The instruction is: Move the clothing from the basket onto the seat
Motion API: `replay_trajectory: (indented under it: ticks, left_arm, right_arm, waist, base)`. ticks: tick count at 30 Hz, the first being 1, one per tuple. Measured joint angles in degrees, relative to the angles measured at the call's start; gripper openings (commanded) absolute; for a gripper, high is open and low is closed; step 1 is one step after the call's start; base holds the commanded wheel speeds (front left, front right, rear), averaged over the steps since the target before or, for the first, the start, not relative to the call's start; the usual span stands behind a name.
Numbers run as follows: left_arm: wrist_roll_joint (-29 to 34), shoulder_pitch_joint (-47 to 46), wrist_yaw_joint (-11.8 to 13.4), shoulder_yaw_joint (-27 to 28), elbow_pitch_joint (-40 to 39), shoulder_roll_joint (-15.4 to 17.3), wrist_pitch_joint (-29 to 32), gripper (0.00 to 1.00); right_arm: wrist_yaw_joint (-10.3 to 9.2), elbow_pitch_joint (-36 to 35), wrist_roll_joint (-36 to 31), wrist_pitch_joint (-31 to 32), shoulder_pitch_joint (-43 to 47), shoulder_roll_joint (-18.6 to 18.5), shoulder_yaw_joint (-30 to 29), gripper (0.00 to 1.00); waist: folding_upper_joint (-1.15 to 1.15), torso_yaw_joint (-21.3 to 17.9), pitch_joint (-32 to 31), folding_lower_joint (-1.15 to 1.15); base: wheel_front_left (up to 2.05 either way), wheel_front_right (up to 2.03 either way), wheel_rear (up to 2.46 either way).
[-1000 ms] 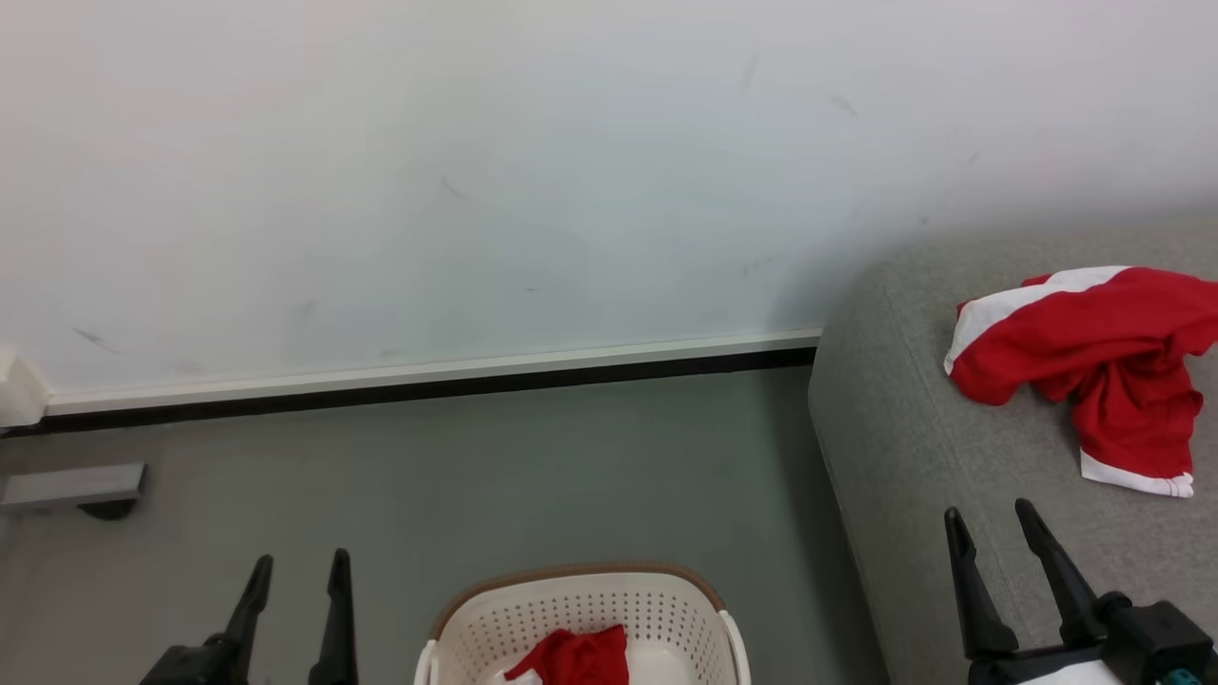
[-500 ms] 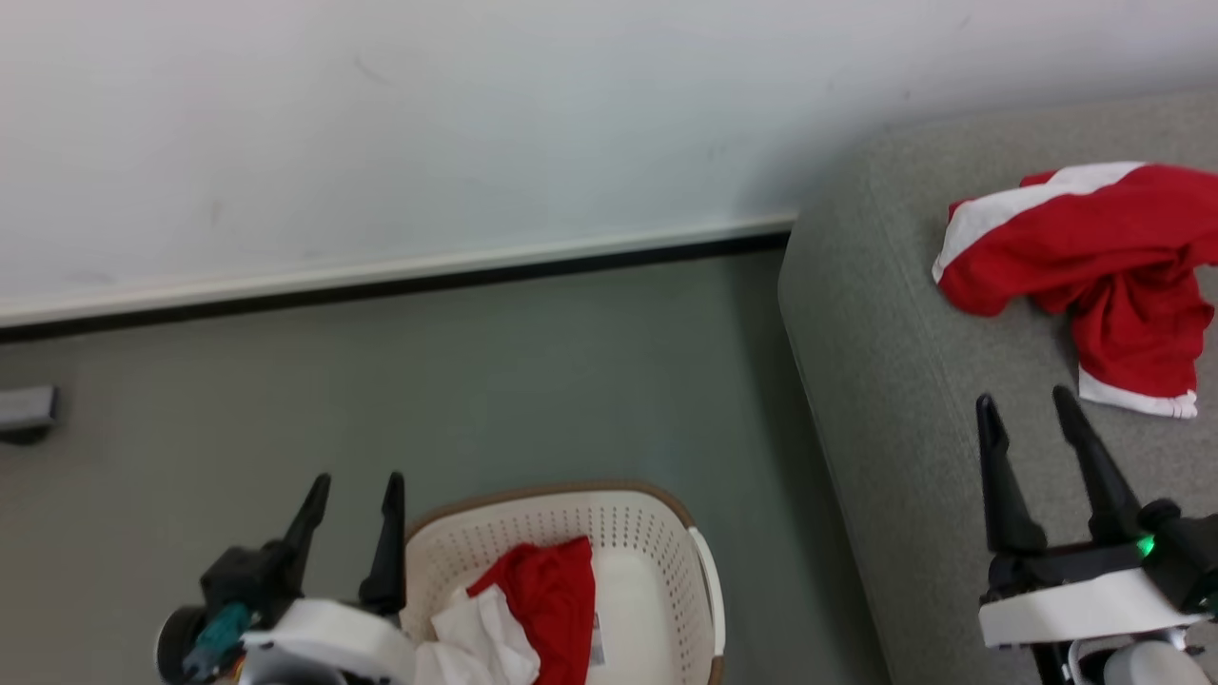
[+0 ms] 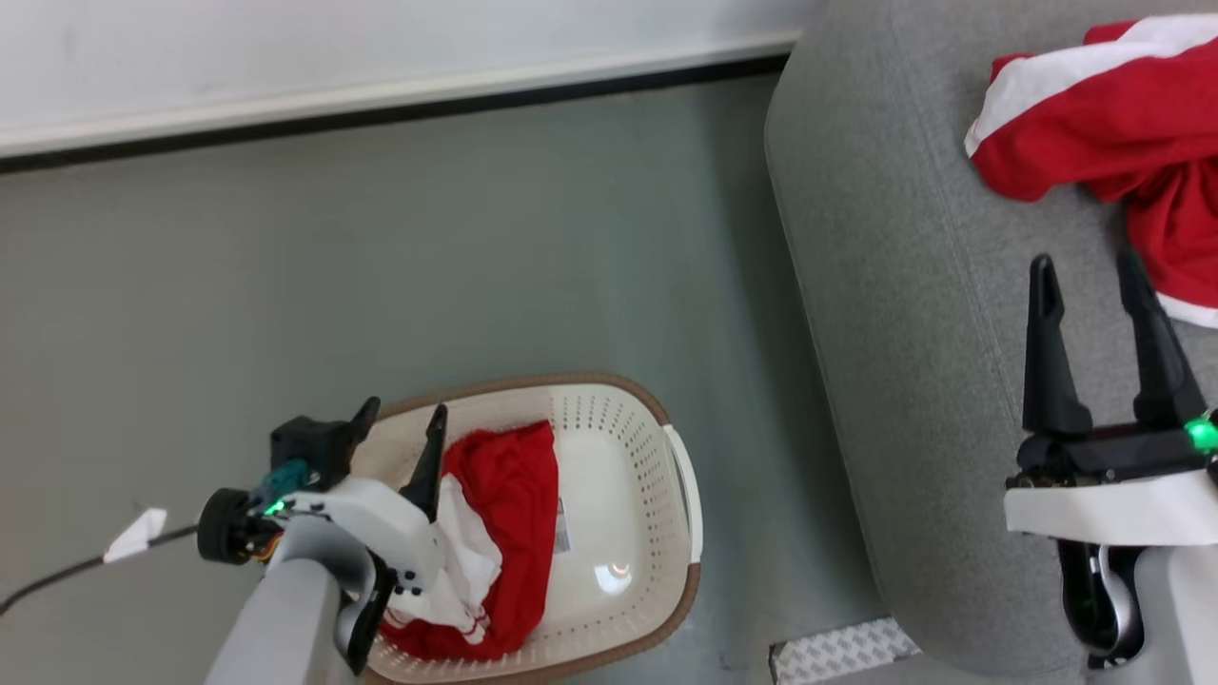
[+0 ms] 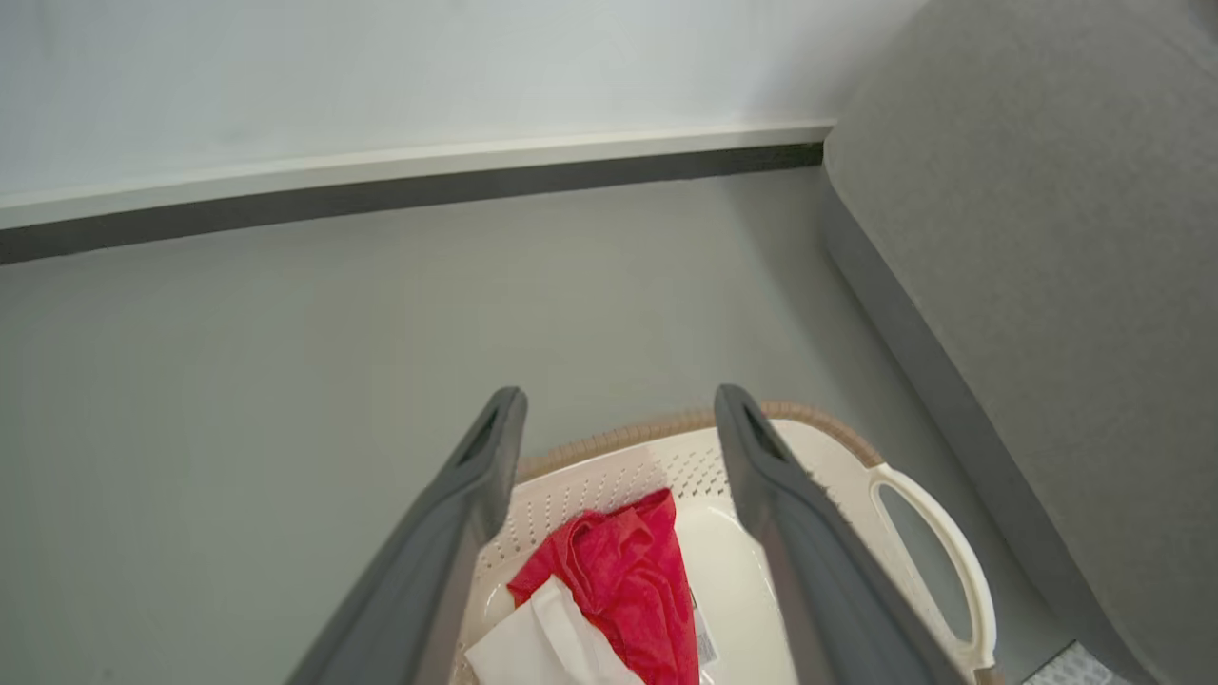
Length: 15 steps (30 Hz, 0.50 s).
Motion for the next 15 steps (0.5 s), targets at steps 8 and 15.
replay_trajectory:
  ticks: [8,15]
  left_arm:
    - [0.2,-7.8,-0.6,-4.4,12.7,1.6,2.8,1.00]
    - [0.7,-13.1,-1.0,-7.5,22.4,2.0,5.6,1.00]
  right_arm:
    - [0.00,-2.4,0.0,0.0,-4.5,0.5,-1.0,1.00]
    - [0.00,-4.8,0.0,0.0,-8.1,0.8,-1.8,1.00]
  waist:
    - [0.00,-1.1,7.4,0.00]
    - [0.00,-3.0,13.1,0.00]
  base:
    - [0.00,0.00,0.00]
    - [0.00,0.00,0.00]
